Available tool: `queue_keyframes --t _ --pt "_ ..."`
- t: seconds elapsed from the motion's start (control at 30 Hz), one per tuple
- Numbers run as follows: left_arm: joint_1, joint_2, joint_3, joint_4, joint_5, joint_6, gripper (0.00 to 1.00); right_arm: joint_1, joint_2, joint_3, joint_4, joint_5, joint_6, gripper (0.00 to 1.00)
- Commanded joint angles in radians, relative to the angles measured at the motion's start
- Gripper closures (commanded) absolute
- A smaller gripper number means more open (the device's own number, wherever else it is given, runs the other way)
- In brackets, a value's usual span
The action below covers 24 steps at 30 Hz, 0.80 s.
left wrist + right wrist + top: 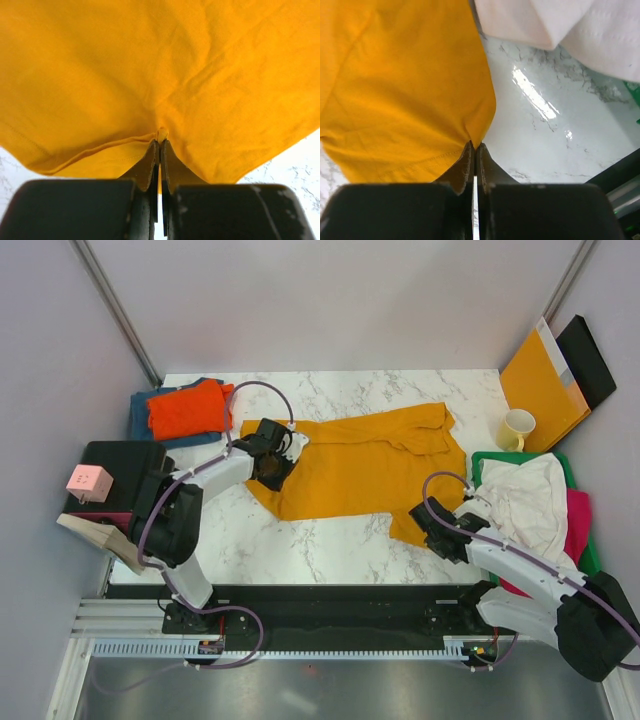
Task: Fold and stack the t-shirts
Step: Grap the side of the flattened tshirt closest away from the robot with both arms
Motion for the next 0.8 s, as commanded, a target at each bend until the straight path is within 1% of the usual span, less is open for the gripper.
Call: queue_keyframes --t 0.0,0.2,0.3,0.4,0.53,0.63,0.73,0.77 --pt "-0.003 -0.134 -0.021 0.010 0.015 -0.039 0.98 0.029 -0.038 0.099 -0.077 0.133 -0.041 1.00" --pt "0.006 -0.257 -0.057 -0.013 0.009 -0.064 0.98 0.049 -0.028 0.208 -0.062 0.215 -0.165 1.00" --pt "0.017 -0.331 -0.058 -0.056 0.004 -0.071 0.98 0.049 -0.009 0.243 -0.057 0.233 -0.219 1.00" --pt "0.029 -0.398 -0.065 -0.094 -0.002 -0.071 0.98 0.051 -0.005 0.254 -0.057 0.238 -0.236 1.00" --pt "0.053 -0.480 -0.119 -0.123 -0.035 -0.059 0.98 0.051 -0.021 0.251 -0.056 0.247 -0.252 1.00" --pt "0.104 -0.530 -0.166 -0.136 -0.043 -0.047 0.98 0.051 -0.037 0.248 -0.059 0.258 -0.268 1.00" --pt "0.173 -0.569 -0.209 -0.145 -0.040 -0.033 0.98 0.051 -0.044 0.243 -0.062 0.255 -0.280 1.00" --pt "0.213 -0.590 -0.220 -0.148 -0.036 -0.027 0.98 0.051 -0.047 0.242 -0.062 0.255 -0.283 1.00"
